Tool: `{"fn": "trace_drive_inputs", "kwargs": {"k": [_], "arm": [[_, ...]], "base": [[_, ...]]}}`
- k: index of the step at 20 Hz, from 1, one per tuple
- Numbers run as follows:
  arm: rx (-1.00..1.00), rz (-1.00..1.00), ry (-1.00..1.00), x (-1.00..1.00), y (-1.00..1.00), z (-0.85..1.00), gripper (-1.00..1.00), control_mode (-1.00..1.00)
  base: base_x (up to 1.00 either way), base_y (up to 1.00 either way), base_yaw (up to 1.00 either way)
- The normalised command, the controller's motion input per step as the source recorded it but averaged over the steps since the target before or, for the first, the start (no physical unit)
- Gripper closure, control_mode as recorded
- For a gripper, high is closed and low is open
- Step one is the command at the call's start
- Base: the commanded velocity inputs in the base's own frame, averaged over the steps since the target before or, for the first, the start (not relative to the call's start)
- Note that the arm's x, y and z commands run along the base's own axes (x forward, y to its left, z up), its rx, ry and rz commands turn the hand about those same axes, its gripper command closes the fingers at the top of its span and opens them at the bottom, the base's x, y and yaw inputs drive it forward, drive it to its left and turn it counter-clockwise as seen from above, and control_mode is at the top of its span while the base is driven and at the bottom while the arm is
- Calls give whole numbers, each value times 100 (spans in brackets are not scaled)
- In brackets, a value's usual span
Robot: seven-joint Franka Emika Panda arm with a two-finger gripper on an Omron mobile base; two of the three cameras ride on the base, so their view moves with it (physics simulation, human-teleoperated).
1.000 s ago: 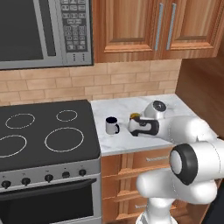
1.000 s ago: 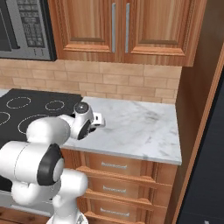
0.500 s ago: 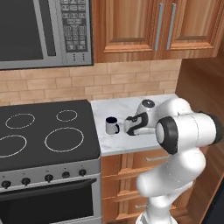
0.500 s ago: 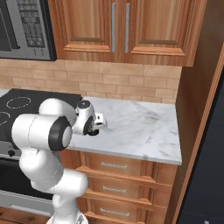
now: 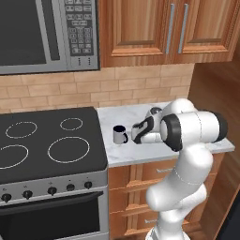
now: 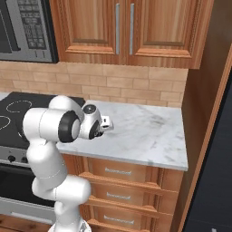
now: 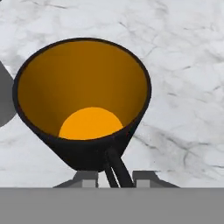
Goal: Clear the mugs and bowl far away from the sink.
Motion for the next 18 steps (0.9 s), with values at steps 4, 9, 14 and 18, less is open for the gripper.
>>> {"fn": "trace_drive_inputs", "kwargs": {"k": [4,9,14,18], "arm": [[2,0,-9,-5,-3,21,-100,-100],[7,0,-6,-28,0,69,-100,-100],[1,-3,-2,-41,-1,100,-100,-100],[2,-4,0,-49,0,100,-100,-100]], "base": [[0,0,0],[0,0,0],[0,0,0],[0,0,0]]}}
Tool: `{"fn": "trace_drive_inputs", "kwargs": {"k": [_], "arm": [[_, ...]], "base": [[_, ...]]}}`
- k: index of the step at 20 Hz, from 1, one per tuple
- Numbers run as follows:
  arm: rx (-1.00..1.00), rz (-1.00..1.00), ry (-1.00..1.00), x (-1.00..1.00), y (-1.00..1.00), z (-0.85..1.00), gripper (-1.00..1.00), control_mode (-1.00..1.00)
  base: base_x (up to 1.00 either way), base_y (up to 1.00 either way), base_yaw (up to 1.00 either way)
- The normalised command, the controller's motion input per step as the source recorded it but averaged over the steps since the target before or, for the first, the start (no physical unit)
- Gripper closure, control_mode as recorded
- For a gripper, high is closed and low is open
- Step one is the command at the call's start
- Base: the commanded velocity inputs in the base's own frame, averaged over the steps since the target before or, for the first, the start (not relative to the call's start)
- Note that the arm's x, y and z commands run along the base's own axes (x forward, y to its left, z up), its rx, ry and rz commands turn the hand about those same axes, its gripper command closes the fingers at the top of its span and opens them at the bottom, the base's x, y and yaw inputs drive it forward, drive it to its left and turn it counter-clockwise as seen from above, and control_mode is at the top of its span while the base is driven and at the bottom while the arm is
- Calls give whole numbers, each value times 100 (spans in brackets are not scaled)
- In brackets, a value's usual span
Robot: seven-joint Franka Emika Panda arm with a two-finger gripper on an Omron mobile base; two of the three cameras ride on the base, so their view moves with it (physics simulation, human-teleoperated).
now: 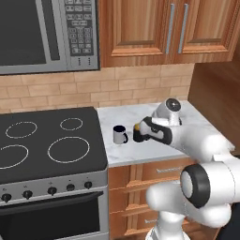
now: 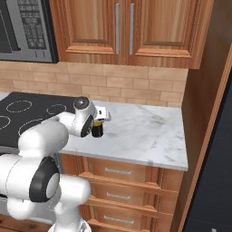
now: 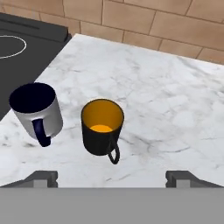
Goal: Clear the mugs and bowl far away from the sink.
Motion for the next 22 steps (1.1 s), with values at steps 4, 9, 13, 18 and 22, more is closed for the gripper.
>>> {"fn": "trace_drive_inputs", "kwargs": {"k": [4,9,13,18,22], "arm": [[7,-2,0,-49,-3,100,-100,-100],[10,0,0,-68,-3,98,-100,-100],[2,0,2,-64,0,84,-100,-100],[0,-3,4,-72,0,60,-100,-100],[0,0,0,-47,-1,4,-100,100]], "base": [[0,0,0],[0,0,0],[0,0,0],[0,0,0],[-50,0,0]]}}
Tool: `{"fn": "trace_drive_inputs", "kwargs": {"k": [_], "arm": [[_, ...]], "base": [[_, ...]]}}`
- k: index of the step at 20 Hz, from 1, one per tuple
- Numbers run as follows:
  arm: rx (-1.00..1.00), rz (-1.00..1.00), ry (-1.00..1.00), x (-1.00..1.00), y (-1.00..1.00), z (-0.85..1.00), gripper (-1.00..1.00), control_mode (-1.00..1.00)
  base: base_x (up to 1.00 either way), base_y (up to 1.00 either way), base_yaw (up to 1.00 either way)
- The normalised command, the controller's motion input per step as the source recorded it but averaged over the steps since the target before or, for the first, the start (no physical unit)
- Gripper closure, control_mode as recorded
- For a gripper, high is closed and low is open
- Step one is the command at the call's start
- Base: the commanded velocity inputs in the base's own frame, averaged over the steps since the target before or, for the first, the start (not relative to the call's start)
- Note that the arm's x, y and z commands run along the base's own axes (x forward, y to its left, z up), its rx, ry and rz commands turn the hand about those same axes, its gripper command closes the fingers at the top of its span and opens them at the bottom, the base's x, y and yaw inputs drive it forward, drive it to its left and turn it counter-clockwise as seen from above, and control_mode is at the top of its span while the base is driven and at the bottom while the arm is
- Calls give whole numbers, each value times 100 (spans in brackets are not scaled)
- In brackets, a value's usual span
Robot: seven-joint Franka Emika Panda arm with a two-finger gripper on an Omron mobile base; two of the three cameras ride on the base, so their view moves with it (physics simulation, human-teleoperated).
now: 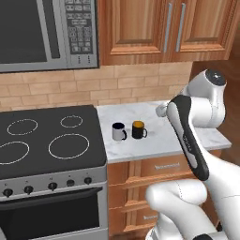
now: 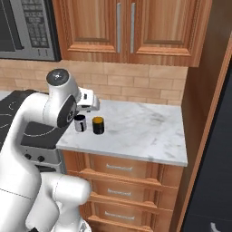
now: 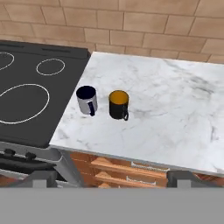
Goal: Clear the mugs and bowl far away from the sink.
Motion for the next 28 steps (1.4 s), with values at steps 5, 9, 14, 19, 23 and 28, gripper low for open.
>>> {"fn": "trace_drive_inputs", "kwargs": {"k": [5,9,14,19,23,28], "arm": [[0,0,0,0,0,0,-100,100],[0,0,0,0,0,0,-100,100],[0,0,0,0,0,0,-100,100],[0,0,0,0,0,0,-100,100],[0,0,0,0,0,0,-100,100],[0,0,0,0,0,0,-100,100]], "base": [[-100,-2,-14],[-73,0,-68],[-29,0,-84],[-15,0,-88],[-6,0,-87],[0,-4,-86]]}}
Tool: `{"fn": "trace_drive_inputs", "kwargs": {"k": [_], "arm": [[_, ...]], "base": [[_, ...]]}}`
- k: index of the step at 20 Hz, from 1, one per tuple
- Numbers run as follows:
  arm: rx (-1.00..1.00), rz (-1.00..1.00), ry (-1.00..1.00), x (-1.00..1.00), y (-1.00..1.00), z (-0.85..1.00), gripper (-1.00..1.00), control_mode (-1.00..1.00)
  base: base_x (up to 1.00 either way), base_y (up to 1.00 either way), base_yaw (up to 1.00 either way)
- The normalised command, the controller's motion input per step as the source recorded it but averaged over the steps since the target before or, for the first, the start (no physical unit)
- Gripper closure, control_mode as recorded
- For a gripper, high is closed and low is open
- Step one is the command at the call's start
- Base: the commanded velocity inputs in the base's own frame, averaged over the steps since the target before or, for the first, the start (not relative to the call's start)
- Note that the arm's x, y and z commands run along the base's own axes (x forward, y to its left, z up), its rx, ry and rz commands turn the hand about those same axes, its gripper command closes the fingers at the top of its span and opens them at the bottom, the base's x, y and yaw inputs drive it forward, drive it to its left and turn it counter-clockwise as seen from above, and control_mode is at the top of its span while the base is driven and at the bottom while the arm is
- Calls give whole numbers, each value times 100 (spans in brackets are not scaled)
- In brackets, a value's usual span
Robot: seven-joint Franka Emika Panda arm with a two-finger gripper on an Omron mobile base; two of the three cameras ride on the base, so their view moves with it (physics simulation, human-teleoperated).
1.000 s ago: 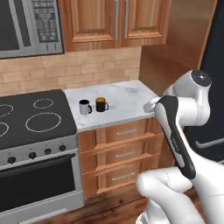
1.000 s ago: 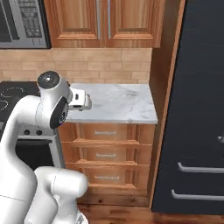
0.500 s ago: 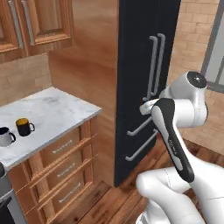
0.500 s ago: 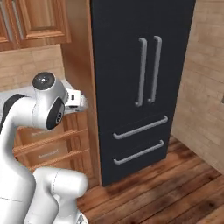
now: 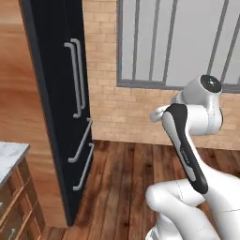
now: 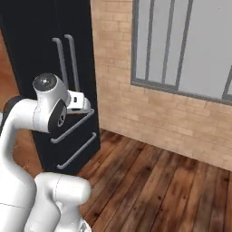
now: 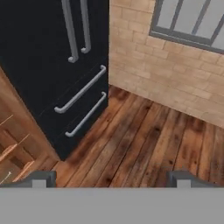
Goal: Clear the mugs and bowl far away from the sink.
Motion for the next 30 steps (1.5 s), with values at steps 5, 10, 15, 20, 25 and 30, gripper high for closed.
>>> {"fn": "trace_drive_inputs", "kwargs": {"k": [5,10,15,20,25,30], "arm": [[0,0,0,0,0,0,-100,100],[0,0,0,0,0,0,-100,100],[0,0,0,0,0,0,-100,100],[0,0,0,0,0,0,-100,100],[0,0,0,0,0,0,-100,100],[0,0,0,0,0,0,-100,100]], "base": [[0,-19,-85],[0,-16,-89],[0,-1,-94],[29,7,-84],[100,61,-58],[100,64,-52]]}}
